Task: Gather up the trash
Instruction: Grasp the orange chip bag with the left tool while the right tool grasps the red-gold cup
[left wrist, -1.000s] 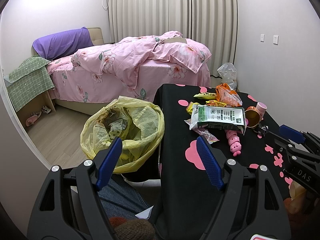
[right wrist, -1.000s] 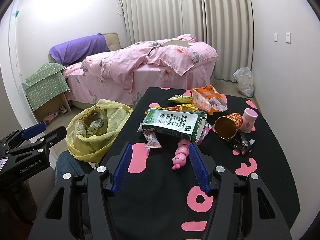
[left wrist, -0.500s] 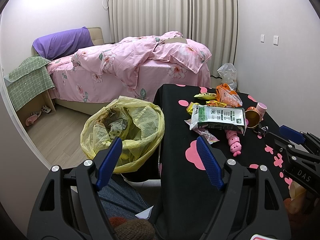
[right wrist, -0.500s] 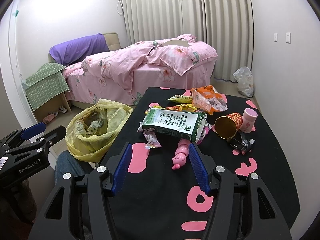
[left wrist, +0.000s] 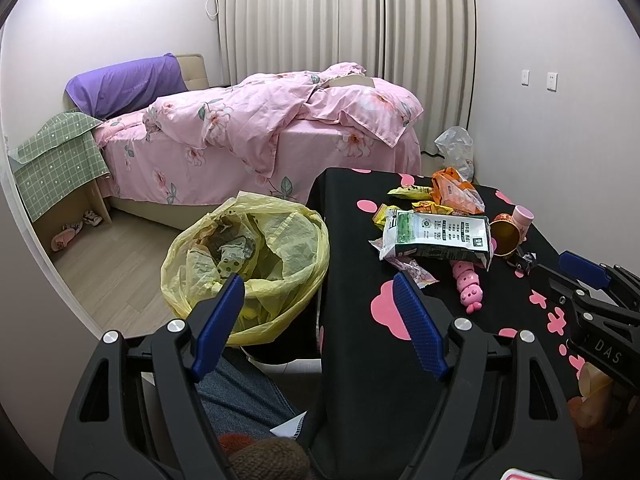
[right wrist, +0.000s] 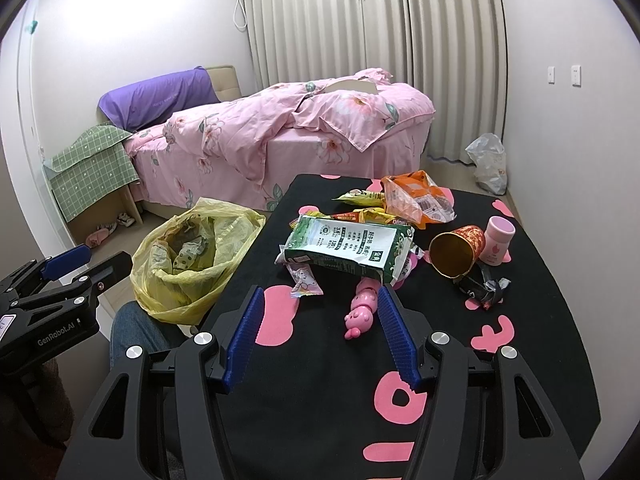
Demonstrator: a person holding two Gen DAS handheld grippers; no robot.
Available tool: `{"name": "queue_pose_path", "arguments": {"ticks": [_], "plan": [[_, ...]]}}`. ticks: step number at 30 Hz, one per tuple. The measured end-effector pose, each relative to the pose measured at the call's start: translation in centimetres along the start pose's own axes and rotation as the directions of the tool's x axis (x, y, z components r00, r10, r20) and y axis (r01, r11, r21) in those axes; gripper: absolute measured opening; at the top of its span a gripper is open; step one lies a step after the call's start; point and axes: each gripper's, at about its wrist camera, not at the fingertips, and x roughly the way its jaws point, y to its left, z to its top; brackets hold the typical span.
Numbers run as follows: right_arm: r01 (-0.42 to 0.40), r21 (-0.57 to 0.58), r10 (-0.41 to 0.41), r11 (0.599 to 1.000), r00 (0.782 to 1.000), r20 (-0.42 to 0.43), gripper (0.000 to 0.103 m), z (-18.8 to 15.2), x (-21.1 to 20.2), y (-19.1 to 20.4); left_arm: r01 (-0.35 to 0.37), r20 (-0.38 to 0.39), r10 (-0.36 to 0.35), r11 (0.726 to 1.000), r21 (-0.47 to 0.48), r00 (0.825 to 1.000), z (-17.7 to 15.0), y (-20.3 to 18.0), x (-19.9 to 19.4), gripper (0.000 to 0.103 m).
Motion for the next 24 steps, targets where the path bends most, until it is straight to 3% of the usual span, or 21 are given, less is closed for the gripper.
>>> {"name": "queue_pose_path", "arguments": {"ticks": [6, 13, 16, 22, 24], "plan": [[0.021, -0.015, -0.021, 1.000, 1.000, 0.007, 0.056, 0.0, 0.0, -0.4, 0.030, 0.007, -0.031, 0.999, 0.011, 1.000, 0.5, -0.4, 0.4, 0.073], [0.126, 0.003, -0.126, 0.992, 0.991, 0.049, 0.056, 1.1, 0.2, -5.6, 0.179, 0.000, -0.180, 0.980, 0.087, 0.984, 1.3, -2.8, 4.6, 0.073], [0.163, 0.024, -0.163, 0.986, 0.986, 0.033, 0.056, 1.0, 1.4, -8.7, 0.275, -0.015, -0.275, 0.952, 0.135, 0.961, 1.7, -4.7, 7.1, 0.073], [0.223, 0.042, -0.222, 0.974, 0.975, -0.027, 0.056, 1.1, 5.0, -13.8, 0.451, -0.030, -0.456, 0.866, 0.216, 0.890, 6.2, -8.8, 13.3, 0.075], [0.249, 0.054, -0.247, 0.967, 0.968, -0.040, 0.056, 1.2, 6.4, -15.4, 0.514, -0.055, -0.515, 0.829, 0.222, 0.855, 8.8, -10.4, 16.0, 0.076]]}}
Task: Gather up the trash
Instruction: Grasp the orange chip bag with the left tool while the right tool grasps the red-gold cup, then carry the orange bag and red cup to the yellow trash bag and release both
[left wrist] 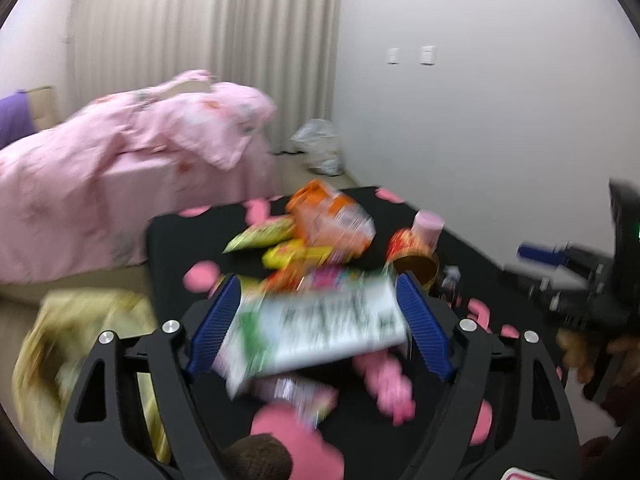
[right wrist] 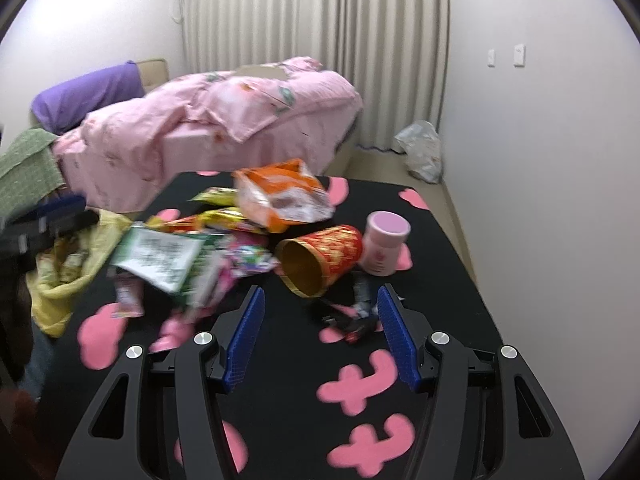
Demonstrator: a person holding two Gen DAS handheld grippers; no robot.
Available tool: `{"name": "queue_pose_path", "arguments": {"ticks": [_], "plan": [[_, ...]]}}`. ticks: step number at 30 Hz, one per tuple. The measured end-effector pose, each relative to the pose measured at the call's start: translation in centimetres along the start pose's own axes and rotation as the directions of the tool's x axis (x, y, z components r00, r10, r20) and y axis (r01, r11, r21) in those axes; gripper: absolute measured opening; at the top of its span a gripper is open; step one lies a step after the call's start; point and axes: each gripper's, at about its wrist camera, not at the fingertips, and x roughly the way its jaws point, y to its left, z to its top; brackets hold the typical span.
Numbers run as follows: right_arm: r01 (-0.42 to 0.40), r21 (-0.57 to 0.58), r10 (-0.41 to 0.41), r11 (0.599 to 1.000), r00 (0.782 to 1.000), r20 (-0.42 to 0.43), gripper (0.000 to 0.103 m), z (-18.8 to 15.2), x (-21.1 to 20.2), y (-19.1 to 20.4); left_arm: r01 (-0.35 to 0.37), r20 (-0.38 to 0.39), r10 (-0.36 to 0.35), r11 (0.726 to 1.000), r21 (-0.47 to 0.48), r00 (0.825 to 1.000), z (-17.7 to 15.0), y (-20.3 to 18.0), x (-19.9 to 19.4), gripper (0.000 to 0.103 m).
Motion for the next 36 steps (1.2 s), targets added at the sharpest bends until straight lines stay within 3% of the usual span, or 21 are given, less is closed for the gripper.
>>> {"name": "queue_pose_path", "arguments": {"ticks": [4, 8, 13, 16, 18, 20, 21, 23, 29, 36], "plan": [[0.025, 0.055, -0.025, 0.998, 1.000, -0.006, 0.056, 0.6, 2.4, -2.0, 0.066, -0.103, -0.068, 0.997, -0.026, 0.992, 5.1, 0.8, 7.5, 0.076], [0.024, 0.120, -0.023, 0.993, 1.000, -0.006, 0.056, 1.1, 4.3, -3.9, 0.048, -0.180, -0.060, 0.996, -0.073, 0.982, 8.4, 1.8, 14.3, 0.072], [0.034, 0.155, -0.030, 0.987, 0.999, -0.032, 0.056, 0.5, 6.2, -5.3, 0.007, -0.344, -0.037, 0.996, -0.089, 0.938, 9.5, 2.1, 22.1, 0.053], [0.038, 0.180, -0.029, 0.983, 0.998, -0.053, 0.056, -0.4, 6.9, -6.1, -0.039, -0.443, -0.003, 0.996, -0.085, 0.896, 8.2, 2.4, 24.8, 0.041], [0.040, 0.196, -0.027, 0.980, 0.997, -0.068, 0.056, -1.1, 7.3, -6.5, -0.027, -0.494, -0.040, 0.992, -0.127, 0.869, 7.3, 2.9, 25.3, 0.034], [0.039, 0.200, -0.024, 0.979, 0.997, -0.076, 0.056, -1.5, 7.3, -6.7, 0.009, -0.500, -0.076, 0.991, -0.135, 0.863, 6.9, 2.7, 24.8, 0.021], [0.038, 0.201, -0.022, 0.979, 0.997, -0.080, 0.056, -1.6, 7.4, -6.7, 0.021, -0.496, -0.084, 0.991, -0.132, 0.864, 6.7, 2.6, 24.4, 0.015], [0.031, 0.199, -0.016, 0.979, 0.997, -0.078, 0.056, -1.7, 7.3, -6.6, 0.025, -0.463, -0.079, 0.992, -0.121, 0.883, 7.0, 2.3, 22.8, 0.008], [0.001, 0.161, 0.005, 0.987, 0.999, -0.040, 0.056, -1.0, 5.9, -5.6, 0.072, -0.290, -0.128, 0.978, -0.198, 0.948, 9.5, 2.6, 14.2, 0.005], [-0.072, 0.026, 0.073, 0.997, 0.996, -0.052, 0.056, -0.1, 6.5, -2.5, 0.095, -0.158, -0.134, 0.968, -0.232, 0.978, 8.2, 2.8, 3.3, 0.005]]}}
